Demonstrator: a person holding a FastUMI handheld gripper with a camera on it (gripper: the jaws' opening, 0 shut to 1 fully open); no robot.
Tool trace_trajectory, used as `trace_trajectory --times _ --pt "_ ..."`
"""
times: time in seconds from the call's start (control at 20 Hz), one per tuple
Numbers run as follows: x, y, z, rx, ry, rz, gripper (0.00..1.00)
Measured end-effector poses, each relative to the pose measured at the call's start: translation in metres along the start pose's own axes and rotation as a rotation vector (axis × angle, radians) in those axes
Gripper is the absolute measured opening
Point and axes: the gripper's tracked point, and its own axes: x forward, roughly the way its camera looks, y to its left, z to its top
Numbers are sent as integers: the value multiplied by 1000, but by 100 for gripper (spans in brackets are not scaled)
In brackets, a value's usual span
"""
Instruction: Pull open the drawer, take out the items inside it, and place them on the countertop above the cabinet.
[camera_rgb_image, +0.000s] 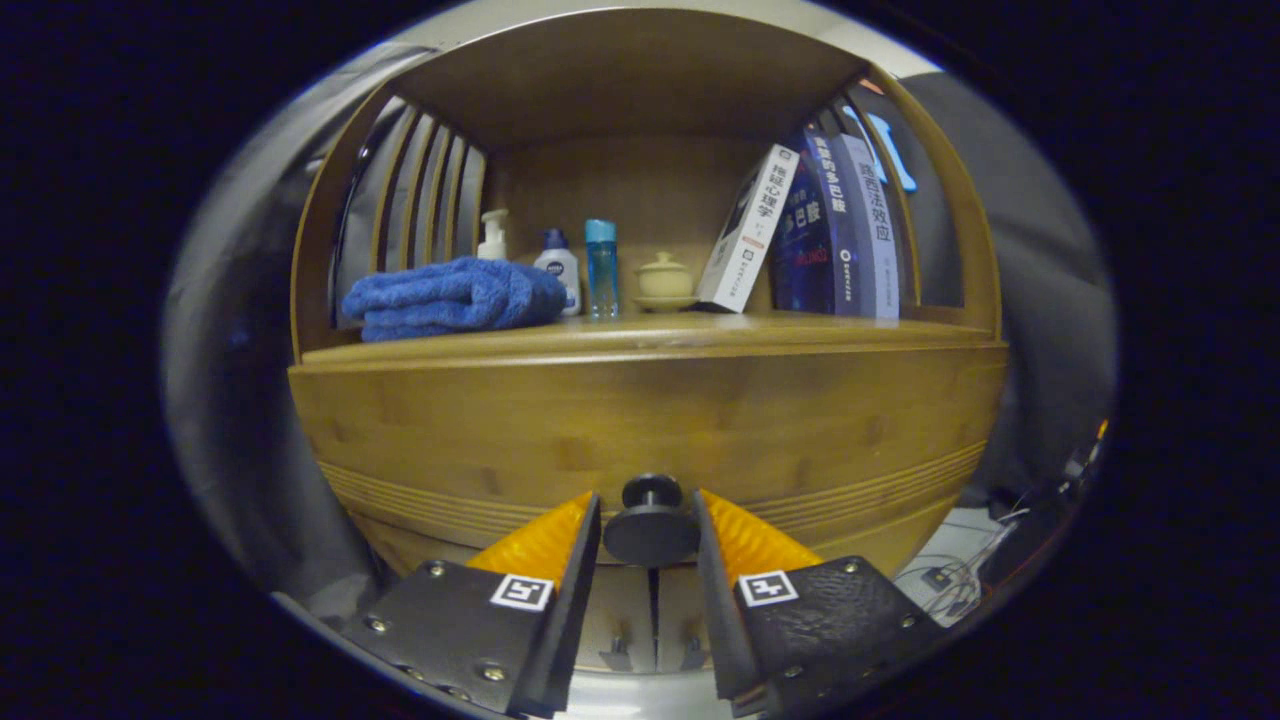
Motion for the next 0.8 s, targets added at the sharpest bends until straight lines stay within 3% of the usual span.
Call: trace_trajectory --times 0.1,0.2,0.3,0.45,0.5,0.55,0.8 --pt "2 1 5 -5 -27 17 53" --pt "-13 -2 5 -93 -44 2 53" --pt "4 -2 5 -142 -44 -16 51" --pt "2 -6 1 -90 -32 -45 51" --pt "-1 -2 2 -55 -32 -51 43" --pt "0 -3 0 -47 -27 -63 43" --pt "-4 -7 6 -106 -103 -117 41"
